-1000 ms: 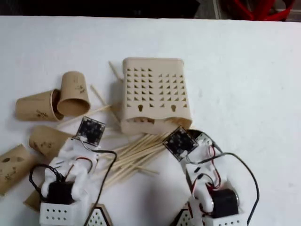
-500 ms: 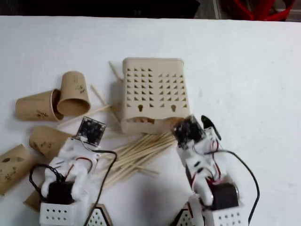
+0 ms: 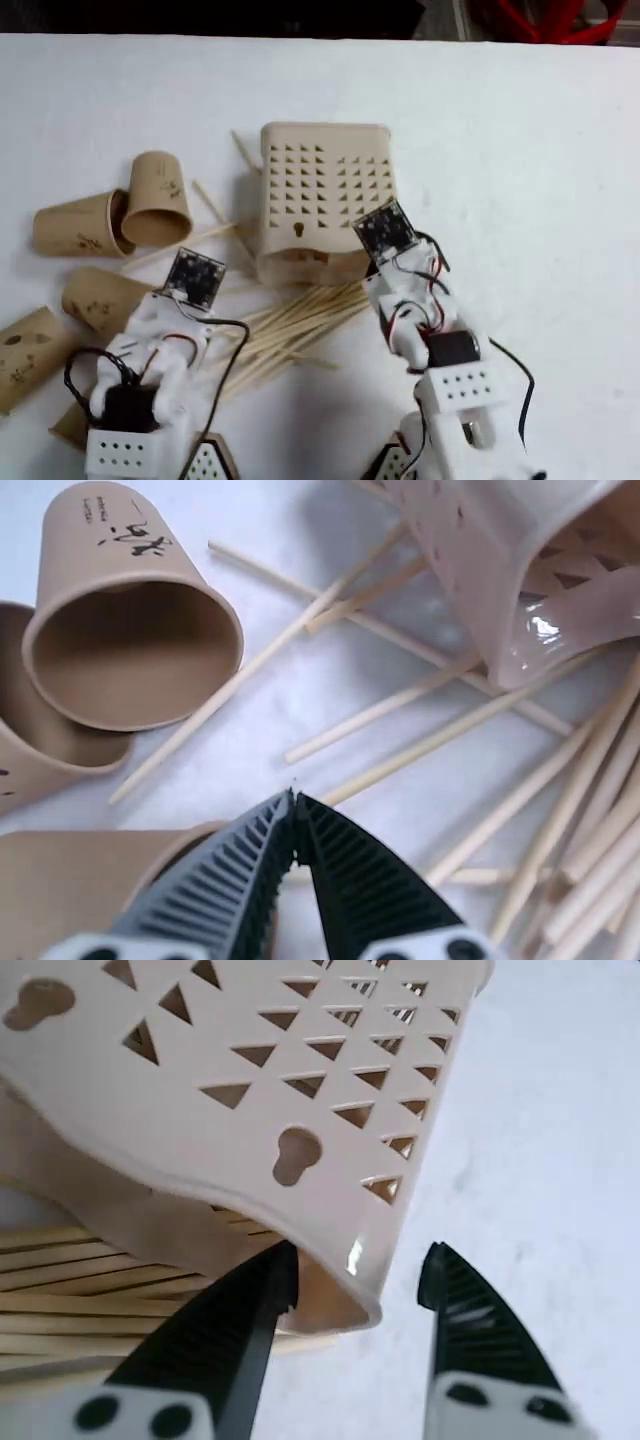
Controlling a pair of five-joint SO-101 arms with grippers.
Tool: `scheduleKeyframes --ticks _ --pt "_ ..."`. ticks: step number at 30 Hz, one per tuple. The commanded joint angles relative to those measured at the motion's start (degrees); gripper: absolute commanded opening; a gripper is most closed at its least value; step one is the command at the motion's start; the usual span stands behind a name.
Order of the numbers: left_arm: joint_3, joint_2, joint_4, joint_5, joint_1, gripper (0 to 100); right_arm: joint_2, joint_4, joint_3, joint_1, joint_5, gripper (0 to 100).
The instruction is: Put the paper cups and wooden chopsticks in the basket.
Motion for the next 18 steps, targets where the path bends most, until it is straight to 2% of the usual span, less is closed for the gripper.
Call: scheduleKeyframes --ticks 1,3,6,9,18 --pt "-0.62 -0.4 -1.32 -0.44 0.31 2 4.09 -4.44 -0.7 0.31 -0.53 20.0" --pt "-0.62 -0.4 -1.32 -0.44 0.31 2 4.62 -4.88 -0.79 0.31 -0.35 15.1" --pt "-0.62 -0.4 -1.32 -0.44 0.31 2 4.26 -3.56 -3.08 0.4 0.0 1.7" --pt "-0.53 -0.4 -1.32 -0.44 0.31 2 2.95 1.27 -6.86 1.19 0.0 3.9" --pt "-0.53 -0.4 -1.32 -0.44 0.31 2 0.31 13.23 -20.92 1.54 -0.53 1.9"
